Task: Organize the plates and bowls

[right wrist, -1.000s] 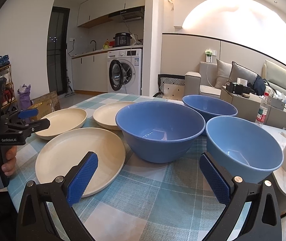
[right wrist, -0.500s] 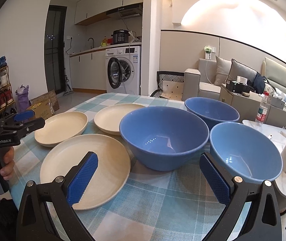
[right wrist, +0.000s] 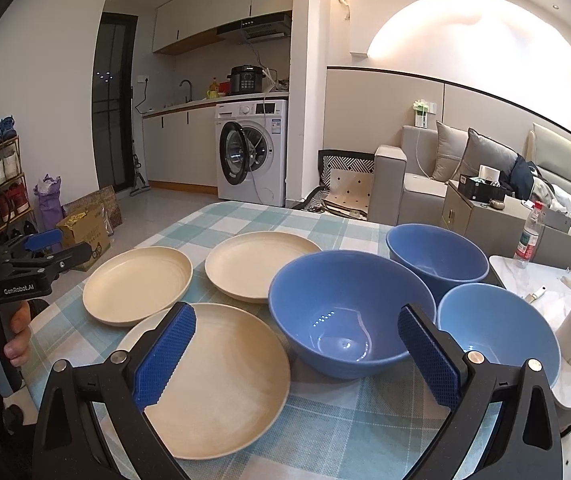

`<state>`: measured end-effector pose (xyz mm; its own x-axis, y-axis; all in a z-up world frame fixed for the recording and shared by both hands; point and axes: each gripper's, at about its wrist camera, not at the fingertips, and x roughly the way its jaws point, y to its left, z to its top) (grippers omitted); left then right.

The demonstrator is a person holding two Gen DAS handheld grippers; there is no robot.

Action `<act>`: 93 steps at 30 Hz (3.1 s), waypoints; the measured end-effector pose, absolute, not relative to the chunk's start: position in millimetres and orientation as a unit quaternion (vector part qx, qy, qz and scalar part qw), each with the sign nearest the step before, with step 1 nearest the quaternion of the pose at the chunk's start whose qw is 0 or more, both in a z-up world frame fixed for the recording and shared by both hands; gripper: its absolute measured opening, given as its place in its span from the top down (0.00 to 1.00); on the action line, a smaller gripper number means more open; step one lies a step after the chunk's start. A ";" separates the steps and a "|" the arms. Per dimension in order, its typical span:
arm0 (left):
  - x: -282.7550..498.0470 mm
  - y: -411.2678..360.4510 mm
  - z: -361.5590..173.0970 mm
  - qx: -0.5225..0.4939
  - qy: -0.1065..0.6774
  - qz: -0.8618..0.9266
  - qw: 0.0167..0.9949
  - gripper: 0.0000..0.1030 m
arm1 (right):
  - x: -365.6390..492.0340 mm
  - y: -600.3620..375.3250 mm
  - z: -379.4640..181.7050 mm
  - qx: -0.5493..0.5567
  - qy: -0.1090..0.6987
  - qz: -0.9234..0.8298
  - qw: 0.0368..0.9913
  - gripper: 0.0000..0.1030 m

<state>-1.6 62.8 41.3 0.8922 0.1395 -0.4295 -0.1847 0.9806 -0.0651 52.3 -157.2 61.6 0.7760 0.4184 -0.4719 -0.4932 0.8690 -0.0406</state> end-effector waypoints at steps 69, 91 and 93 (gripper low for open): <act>49.0 170.5 -0.8 -0.119 0.315 0.152 0.929 0.00 | 174.0 13.0 23.9 -0.079 0.379 0.331 0.860 0.00; 62.5 187.7 -36.1 -0.139 0.370 0.144 0.907 0.00 | 188.2 65.9 -26.4 -0.126 0.440 0.366 0.810 0.00; 62.8 191.0 -38.9 -0.148 0.373 0.143 0.905 0.00 | 190.7 68.2 -30.3 -0.130 0.446 0.362 0.808 0.00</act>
